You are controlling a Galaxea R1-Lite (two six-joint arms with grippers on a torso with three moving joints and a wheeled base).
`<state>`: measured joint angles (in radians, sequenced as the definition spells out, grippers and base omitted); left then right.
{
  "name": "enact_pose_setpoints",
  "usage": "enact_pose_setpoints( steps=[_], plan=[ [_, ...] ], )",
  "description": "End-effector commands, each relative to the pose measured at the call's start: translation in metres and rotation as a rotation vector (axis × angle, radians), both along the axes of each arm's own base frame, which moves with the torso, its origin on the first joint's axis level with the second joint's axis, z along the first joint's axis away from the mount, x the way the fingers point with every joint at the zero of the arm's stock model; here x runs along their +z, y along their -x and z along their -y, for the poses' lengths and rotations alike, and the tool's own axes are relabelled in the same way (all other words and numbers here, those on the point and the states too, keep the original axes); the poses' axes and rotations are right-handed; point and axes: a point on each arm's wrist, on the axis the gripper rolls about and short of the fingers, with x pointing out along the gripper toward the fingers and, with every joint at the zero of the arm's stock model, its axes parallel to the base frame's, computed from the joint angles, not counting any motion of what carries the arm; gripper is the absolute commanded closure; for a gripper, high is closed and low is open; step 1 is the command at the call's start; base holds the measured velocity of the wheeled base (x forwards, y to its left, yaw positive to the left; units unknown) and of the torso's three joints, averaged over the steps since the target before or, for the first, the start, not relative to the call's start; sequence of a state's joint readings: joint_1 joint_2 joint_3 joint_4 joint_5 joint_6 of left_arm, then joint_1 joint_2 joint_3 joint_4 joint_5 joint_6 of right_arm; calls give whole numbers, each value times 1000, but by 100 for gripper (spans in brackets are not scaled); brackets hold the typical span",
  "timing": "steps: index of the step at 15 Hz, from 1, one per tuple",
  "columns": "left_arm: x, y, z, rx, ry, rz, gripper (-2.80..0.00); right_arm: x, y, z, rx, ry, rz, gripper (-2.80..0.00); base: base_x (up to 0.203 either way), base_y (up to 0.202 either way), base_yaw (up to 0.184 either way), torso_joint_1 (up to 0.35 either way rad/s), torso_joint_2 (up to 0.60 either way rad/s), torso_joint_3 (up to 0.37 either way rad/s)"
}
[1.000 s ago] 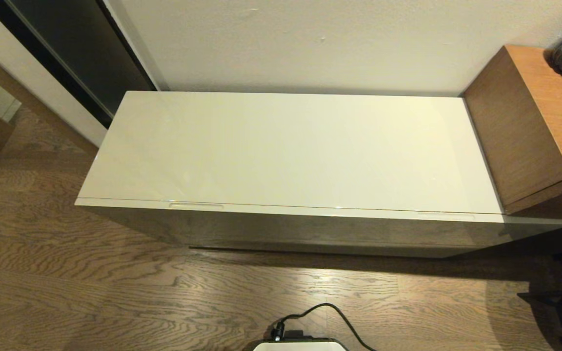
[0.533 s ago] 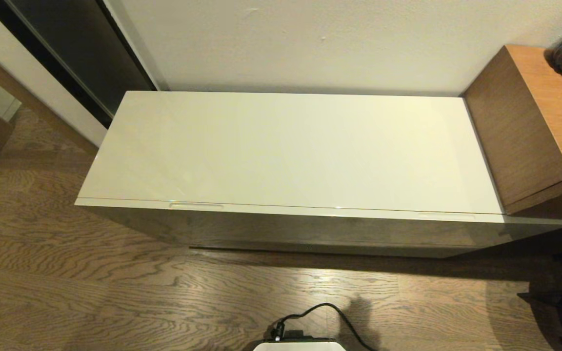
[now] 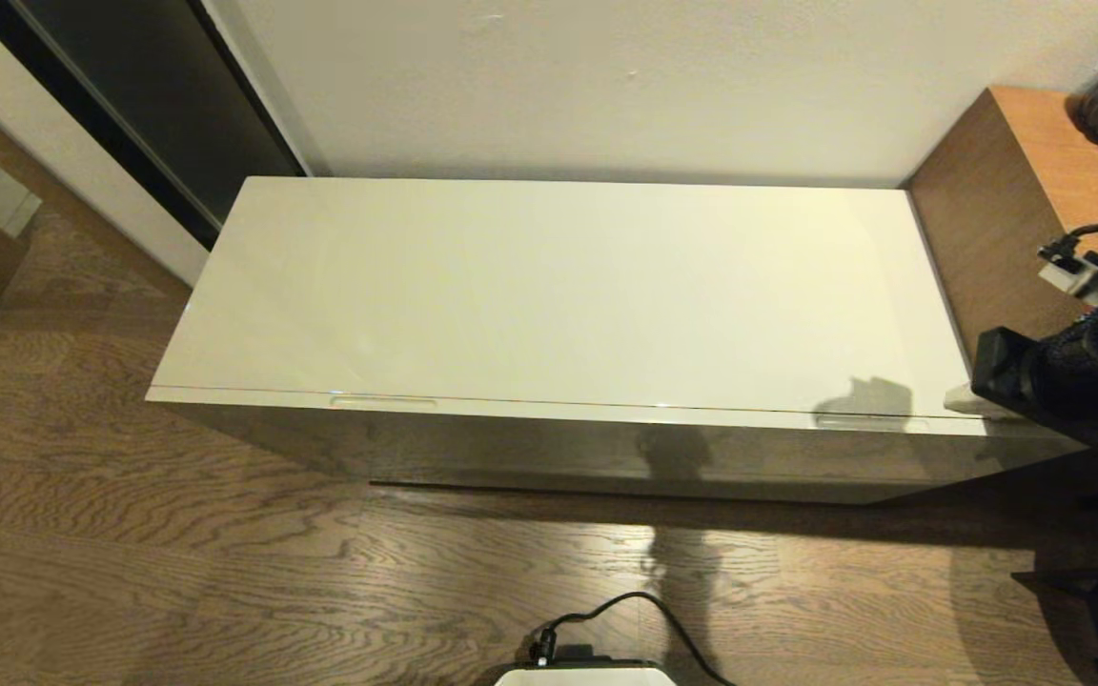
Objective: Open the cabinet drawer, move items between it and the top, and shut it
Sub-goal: Open the drawer
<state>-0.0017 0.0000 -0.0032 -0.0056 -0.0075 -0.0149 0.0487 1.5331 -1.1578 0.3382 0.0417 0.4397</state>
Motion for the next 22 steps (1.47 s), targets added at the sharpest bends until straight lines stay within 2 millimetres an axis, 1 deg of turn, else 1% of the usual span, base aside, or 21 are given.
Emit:
enact_pose_setpoints(
  steps=[1,4,8,15,22],
  plan=[
    [0,0,0,0,0,-1,0,-19,-27,-3,1,-1,-58,0,0,0,0,0,0,0],
    [0,0,0,0,0,-1,0,-28,-40,-5,-6,-16,-77,0,0,0,0,0,0,0],
    [0,0,0,0,0,-1,0,-40,-48,-12,-12,-40,-115,0,0,0,0,0,0,0],
    [0,0,0,0,0,-1,0,-50,-65,-13,-42,-65,-112,0,0,0,0,0,0,0],
    [0,0,0,0,0,-1,0,-61,-73,-14,-51,-65,-139,0,0,0,0,0,0,0]
  ],
)
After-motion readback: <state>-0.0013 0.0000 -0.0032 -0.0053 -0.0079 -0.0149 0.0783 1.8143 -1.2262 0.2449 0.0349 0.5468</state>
